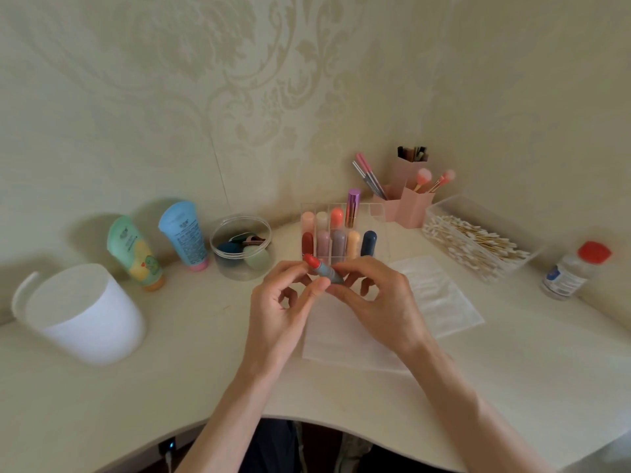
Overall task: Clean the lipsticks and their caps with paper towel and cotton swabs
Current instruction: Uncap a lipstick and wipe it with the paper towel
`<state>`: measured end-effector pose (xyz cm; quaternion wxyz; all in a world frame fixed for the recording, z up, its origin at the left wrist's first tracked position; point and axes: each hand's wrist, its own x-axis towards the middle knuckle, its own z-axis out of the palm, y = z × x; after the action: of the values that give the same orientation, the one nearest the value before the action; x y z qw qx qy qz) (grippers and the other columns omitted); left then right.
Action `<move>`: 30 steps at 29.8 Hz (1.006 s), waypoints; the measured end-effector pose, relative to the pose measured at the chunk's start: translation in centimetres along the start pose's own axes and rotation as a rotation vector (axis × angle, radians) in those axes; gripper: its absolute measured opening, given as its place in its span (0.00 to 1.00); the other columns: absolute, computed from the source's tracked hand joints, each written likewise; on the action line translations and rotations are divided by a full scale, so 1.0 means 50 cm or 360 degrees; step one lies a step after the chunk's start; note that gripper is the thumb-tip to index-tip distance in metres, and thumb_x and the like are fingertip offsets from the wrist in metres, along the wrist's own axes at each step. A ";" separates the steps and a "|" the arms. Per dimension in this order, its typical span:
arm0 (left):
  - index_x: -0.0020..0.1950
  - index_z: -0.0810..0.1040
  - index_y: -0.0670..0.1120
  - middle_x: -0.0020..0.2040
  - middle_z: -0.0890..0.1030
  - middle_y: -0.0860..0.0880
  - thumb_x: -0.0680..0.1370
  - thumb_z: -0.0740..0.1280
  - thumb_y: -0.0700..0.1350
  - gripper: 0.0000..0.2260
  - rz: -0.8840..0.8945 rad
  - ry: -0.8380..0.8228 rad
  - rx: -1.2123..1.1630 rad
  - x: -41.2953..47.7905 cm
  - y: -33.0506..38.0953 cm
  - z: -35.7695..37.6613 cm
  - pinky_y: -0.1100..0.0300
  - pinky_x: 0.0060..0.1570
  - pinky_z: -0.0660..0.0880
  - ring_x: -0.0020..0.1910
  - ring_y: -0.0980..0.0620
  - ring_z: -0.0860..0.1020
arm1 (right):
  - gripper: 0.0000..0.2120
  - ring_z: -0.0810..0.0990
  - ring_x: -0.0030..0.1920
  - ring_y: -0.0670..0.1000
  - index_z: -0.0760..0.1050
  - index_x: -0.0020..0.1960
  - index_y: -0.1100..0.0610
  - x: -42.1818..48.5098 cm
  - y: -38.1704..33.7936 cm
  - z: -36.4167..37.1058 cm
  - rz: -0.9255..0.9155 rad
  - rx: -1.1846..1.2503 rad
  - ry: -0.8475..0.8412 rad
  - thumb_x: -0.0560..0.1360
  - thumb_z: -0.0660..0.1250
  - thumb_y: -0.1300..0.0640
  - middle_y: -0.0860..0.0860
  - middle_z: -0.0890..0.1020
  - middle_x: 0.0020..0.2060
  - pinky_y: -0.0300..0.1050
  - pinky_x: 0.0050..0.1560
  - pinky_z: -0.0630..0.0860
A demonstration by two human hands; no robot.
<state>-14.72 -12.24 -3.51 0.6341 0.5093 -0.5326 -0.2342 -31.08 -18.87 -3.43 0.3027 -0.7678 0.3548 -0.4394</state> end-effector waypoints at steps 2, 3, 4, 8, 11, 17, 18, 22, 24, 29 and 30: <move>0.58 0.85 0.47 0.53 0.85 0.51 0.79 0.74 0.45 0.09 0.0011 -0.0023 0.0065 0.002 -0.005 0.002 0.54 0.45 0.78 0.51 0.45 0.83 | 0.10 0.84 0.48 0.48 0.85 0.56 0.48 0.001 0.003 -0.002 0.0092 -0.0013 0.0018 0.76 0.78 0.56 0.38 0.86 0.48 0.42 0.44 0.77; 0.59 0.85 0.47 0.54 0.85 0.51 0.79 0.73 0.44 0.09 0.0011 -0.0037 0.0079 0.003 -0.007 0.002 0.54 0.47 0.79 0.51 0.45 0.83 | 0.10 0.84 0.48 0.47 0.85 0.56 0.48 0.000 0.004 -0.002 0.0100 -0.0026 0.0018 0.76 0.78 0.56 0.38 0.86 0.49 0.42 0.44 0.78; 0.59 0.85 0.47 0.54 0.85 0.51 0.79 0.73 0.43 0.09 0.0009 -0.0050 0.0077 0.004 -0.008 0.002 0.55 0.48 0.79 0.52 0.45 0.83 | 0.10 0.84 0.48 0.47 0.85 0.57 0.48 0.000 0.003 0.000 0.0092 -0.0034 0.0015 0.76 0.78 0.55 0.38 0.86 0.49 0.42 0.44 0.78; 0.60 0.85 0.47 0.54 0.86 0.51 0.80 0.72 0.39 0.10 -0.0007 -0.0043 0.0044 0.005 -0.013 0.002 0.56 0.50 0.80 0.51 0.45 0.85 | 0.11 0.84 0.46 0.47 0.85 0.59 0.48 0.000 -0.004 0.006 0.0001 -0.0107 -0.0010 0.77 0.77 0.55 0.39 0.86 0.48 0.37 0.43 0.77; 0.65 0.83 0.46 0.53 0.86 0.51 0.80 0.71 0.36 0.14 -0.0072 0.0016 0.0049 0.003 -0.014 0.002 0.56 0.50 0.82 0.46 0.46 0.86 | 0.09 0.85 0.47 0.45 0.84 0.56 0.49 0.001 -0.004 0.004 0.0116 -0.0127 0.0050 0.76 0.77 0.57 0.39 0.86 0.47 0.37 0.44 0.77; 0.57 0.85 0.49 0.48 0.86 0.53 0.81 0.67 0.32 0.14 -0.0102 -0.0002 0.0106 -0.002 -0.005 0.003 0.59 0.46 0.81 0.41 0.47 0.84 | 0.09 0.84 0.49 0.43 0.81 0.55 0.49 0.002 0.010 0.001 0.0317 -0.0324 0.0082 0.76 0.75 0.52 0.41 0.86 0.45 0.44 0.49 0.80; 0.57 0.86 0.49 0.48 0.86 0.53 0.81 0.67 0.32 0.14 -0.0123 0.0000 0.0105 -0.003 -0.004 0.004 0.59 0.45 0.81 0.40 0.47 0.84 | 0.09 0.84 0.49 0.44 0.81 0.55 0.49 0.002 0.010 0.002 0.0341 -0.0341 0.0084 0.76 0.75 0.52 0.42 0.86 0.46 0.44 0.49 0.80; 0.56 0.86 0.49 0.47 0.85 0.53 0.81 0.67 0.32 0.14 -0.0138 -0.0001 0.0119 -0.005 -0.002 0.004 0.55 0.43 0.81 0.39 0.47 0.84 | 0.09 0.84 0.48 0.46 0.81 0.55 0.53 0.003 0.004 0.003 0.0339 -0.0387 0.0114 0.77 0.75 0.53 0.44 0.87 0.47 0.37 0.48 0.76; 0.56 0.86 0.49 0.47 0.86 0.53 0.81 0.67 0.32 0.14 -0.0132 -0.0005 0.0126 -0.004 -0.002 0.005 0.55 0.44 0.82 0.38 0.48 0.84 | 0.10 0.83 0.48 0.46 0.82 0.56 0.53 0.005 0.002 0.003 0.0351 -0.0404 0.0097 0.77 0.75 0.52 0.45 0.87 0.49 0.37 0.47 0.75; 0.55 0.86 0.49 0.46 0.86 0.53 0.81 0.68 0.33 0.14 -0.0163 -0.0041 0.0140 -0.005 -0.002 0.004 0.56 0.43 0.82 0.38 0.48 0.84 | 0.10 0.83 0.49 0.48 0.83 0.57 0.52 0.006 0.006 0.004 0.0344 -0.0457 0.0096 0.76 0.75 0.51 0.46 0.86 0.47 0.41 0.49 0.76; 0.55 0.86 0.49 0.46 0.86 0.53 0.81 0.68 0.32 0.14 -0.0171 -0.0054 0.0143 -0.005 -0.002 0.005 0.55 0.43 0.81 0.38 0.48 0.84 | 0.10 0.83 0.48 0.48 0.83 0.56 0.53 0.007 0.006 0.004 0.0346 -0.0448 0.0105 0.76 0.76 0.52 0.46 0.86 0.47 0.44 0.49 0.78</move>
<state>-15.01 -12.17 -3.72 0.5879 0.5611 -0.5253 -0.2523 -30.84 -19.27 -3.60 0.2262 -0.7448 0.5035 -0.3750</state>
